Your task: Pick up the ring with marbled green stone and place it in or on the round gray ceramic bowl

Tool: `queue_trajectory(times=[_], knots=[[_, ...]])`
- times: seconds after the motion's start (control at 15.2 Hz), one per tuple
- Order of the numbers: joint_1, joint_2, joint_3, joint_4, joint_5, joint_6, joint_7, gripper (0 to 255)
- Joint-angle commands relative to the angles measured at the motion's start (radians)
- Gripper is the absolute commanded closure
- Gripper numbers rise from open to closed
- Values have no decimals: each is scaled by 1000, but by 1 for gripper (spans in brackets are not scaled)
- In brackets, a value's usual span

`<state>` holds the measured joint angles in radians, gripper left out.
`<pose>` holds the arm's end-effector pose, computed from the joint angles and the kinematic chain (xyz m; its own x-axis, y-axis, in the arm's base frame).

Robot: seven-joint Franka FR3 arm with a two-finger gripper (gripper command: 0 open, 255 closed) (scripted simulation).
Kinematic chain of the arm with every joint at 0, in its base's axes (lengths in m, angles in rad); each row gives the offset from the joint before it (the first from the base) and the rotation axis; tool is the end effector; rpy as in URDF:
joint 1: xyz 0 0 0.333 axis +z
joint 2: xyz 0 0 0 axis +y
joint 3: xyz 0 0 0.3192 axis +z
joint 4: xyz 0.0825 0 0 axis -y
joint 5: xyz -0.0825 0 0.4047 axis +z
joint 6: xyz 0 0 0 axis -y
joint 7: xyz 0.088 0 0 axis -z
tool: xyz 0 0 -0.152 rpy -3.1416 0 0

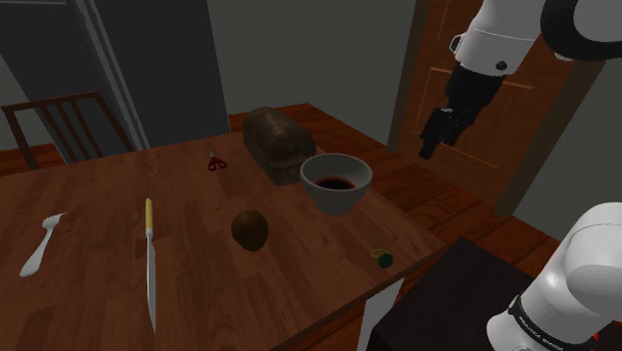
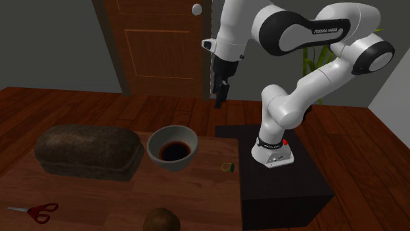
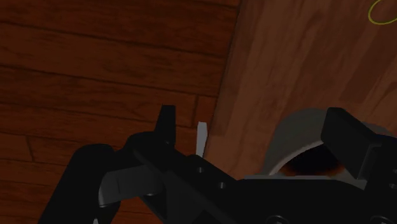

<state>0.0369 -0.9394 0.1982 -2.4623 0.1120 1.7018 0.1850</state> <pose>0.2956 0.0972 0.5486 0.9846 -0.0200 0.1739 -0.0232 -0.9996 0.0160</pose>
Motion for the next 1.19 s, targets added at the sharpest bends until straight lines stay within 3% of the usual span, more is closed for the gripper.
queue_trajectory(times=[0.0,0.53,0.92,1.12], knots=[[6,-22,55,-34,29,17,70,0],[25,-5,315,-98,161,119,358,0],[-8,92,536,-70,237,213,578,0],[-13,104,557,-89,246,246,586,0]])
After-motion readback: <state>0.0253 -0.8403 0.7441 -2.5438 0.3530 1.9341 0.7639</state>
